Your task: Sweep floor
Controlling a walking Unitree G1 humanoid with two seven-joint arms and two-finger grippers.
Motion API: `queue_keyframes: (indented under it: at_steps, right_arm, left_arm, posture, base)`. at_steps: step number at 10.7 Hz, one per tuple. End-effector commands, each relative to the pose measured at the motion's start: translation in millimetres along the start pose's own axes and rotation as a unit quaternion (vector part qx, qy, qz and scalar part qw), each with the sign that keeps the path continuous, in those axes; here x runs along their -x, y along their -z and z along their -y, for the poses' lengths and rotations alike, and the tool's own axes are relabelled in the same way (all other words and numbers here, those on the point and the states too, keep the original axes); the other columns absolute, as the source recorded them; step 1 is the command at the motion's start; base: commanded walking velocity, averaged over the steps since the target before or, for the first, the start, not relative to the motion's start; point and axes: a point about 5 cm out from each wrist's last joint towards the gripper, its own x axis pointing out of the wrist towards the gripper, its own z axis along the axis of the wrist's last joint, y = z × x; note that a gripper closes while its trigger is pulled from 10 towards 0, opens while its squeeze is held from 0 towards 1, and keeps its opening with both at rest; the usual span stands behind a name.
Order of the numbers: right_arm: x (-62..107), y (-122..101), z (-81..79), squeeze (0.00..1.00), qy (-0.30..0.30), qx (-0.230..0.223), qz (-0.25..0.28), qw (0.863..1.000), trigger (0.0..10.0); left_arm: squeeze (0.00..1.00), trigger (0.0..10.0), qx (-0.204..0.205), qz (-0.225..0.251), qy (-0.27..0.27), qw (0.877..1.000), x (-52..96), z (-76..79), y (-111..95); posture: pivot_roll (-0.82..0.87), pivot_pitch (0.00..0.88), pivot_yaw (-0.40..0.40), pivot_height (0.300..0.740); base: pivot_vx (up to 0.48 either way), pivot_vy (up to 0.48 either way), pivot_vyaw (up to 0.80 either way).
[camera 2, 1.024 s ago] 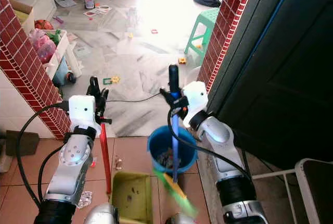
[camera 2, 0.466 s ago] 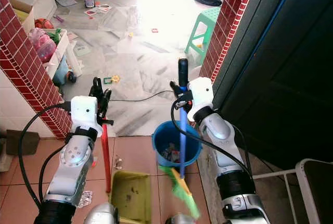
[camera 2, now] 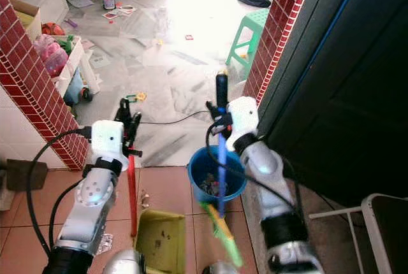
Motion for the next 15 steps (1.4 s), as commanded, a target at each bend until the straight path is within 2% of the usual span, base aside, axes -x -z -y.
queue_keyframes:
  at_steps: [1, 2, 3, 8, 15]
  right_arm:
    - [-2.3, -8, -5.4, 0.00, -0.007, -0.024, 0.016, 1.000, 10.0]
    - [-3.8, -10, -2.1, 0.00, 0.022, 0.002, 0.019, 1.000, 10.0]
    - [-4.3, -10, 3.2, 0.00, 0.043, -0.004, 0.017, 0.999, 10.0]
    - [-3.3, -11, 5.5, 0.00, 0.059, 0.003, 0.013, 0.998, 10.0]
    - [-1.9, -9, 7.1, 0.00, 0.066, 0.004, 0.007, 0.998, 10.0]
  left_arm:
    - [0.00, 10.0, -0.001, 0.017, -0.001, 1.000, -3.4, -1.3, -10]
    - [0.00, 10.0, 0.005, 0.016, -0.002, 1.000, -5.1, -3.1, -12]
    - [0.00, 10.0, 0.006, 0.020, 0.003, 1.000, -5.2, -1.7, -16]
    - [0.00, 10.0, 0.005, 0.035, 0.018, 0.999, -5.6, 4.5, -26]
    - [0.00, 10.0, 0.013, 0.029, 0.022, 0.999, -6.9, 4.1, -27]
  posture:
    - [0.01, 0.000, -0.056, 0.740]
    - [0.01, 0.000, -0.055, 0.740]
    - [0.01, 0.000, -0.054, 0.740]
    - [0.01, 0.000, -0.058, 0.740]
    - [0.01, 0.000, -0.054, 0.740]
  base:
    - [0.000, 0.000, 0.00]
    - [0.000, 0.000, 0.00]
    - [0.000, 0.000, 0.00]
    - [0.000, 0.000, 0.00]
    - [-0.295, 0.000, 0.00]
